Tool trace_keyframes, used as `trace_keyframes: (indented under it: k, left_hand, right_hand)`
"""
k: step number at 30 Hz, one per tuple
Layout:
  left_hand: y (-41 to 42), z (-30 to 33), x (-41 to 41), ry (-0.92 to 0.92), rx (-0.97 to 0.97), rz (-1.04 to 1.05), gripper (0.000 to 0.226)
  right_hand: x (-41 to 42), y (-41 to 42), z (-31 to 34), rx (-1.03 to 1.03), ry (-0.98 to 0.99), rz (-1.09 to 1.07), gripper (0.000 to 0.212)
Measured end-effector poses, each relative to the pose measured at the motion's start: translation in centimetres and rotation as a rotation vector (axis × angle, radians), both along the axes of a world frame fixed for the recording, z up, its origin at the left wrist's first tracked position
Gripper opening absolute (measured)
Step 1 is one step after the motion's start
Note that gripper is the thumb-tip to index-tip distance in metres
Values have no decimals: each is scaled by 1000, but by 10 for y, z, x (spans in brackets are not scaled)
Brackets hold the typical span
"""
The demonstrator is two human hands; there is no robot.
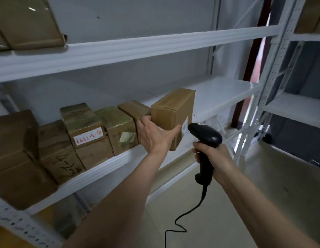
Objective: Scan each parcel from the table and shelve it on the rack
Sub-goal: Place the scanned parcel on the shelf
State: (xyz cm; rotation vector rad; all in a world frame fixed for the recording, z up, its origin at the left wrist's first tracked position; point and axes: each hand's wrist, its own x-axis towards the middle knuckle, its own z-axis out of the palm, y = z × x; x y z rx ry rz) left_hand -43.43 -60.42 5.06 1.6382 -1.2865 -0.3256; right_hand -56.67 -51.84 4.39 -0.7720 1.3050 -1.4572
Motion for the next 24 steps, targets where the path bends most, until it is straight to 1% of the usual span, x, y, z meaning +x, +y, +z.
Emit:
trace_keyframes:
  k: [4, 9, 12, 14, 16, 18, 19, 20, 21, 22, 23, 24]
  left_hand:
    - [-24, -2, -24, 12, -12, 161, 94]
    - [-48, -14, -59, 37, -35, 343, 92]
    - [-55, -24, -77, 51, 8, 432, 95]
    - [-58, -27, -84, 42, 58, 449, 103]
    - [-59, -26, -88, 7, 92, 437, 116]
    - [-55, -23, -86, -47, 54, 400, 128]
    - [-53, -21, -82, -124, -12, 373, 129]
    - [-52, -18, -77, -270, -105, 339, 128]
    - [-52, -12, -70, -473, -202, 292, 124]
    - [-53, -2, -64, -692, -258, 206, 119]
    - [-56, 12, -58, -890, -240, 79, 115]
    - [-61, 27, -53, -1056, -154, -70, 111]
  right_hand:
    - [-20, -35, 4, 3, -8, 85, 8]
    - [-49, -67, 5, 26, -31, 185, 7]
    - [-64, -82, 4, 39, -22, 237, 6]
    - [-73, -91, 2, 47, -29, 264, 7]
    - [-81, -100, -2, 58, -38, 292, 8]
    - [-87, -106, -6, 68, -44, 314, 7]
    - [-89, -109, -7, 70, -48, 323, 7]
    - [-91, -112, -8, 72, -53, 333, 6]
    - [-92, -114, -8, 73, -56, 343, 6]
    - [-94, -117, -8, 73, -57, 353, 6]
    - [-95, -120, -8, 71, -54, 360, 7]
    - [-96, -123, -9, 70, -53, 366, 7]
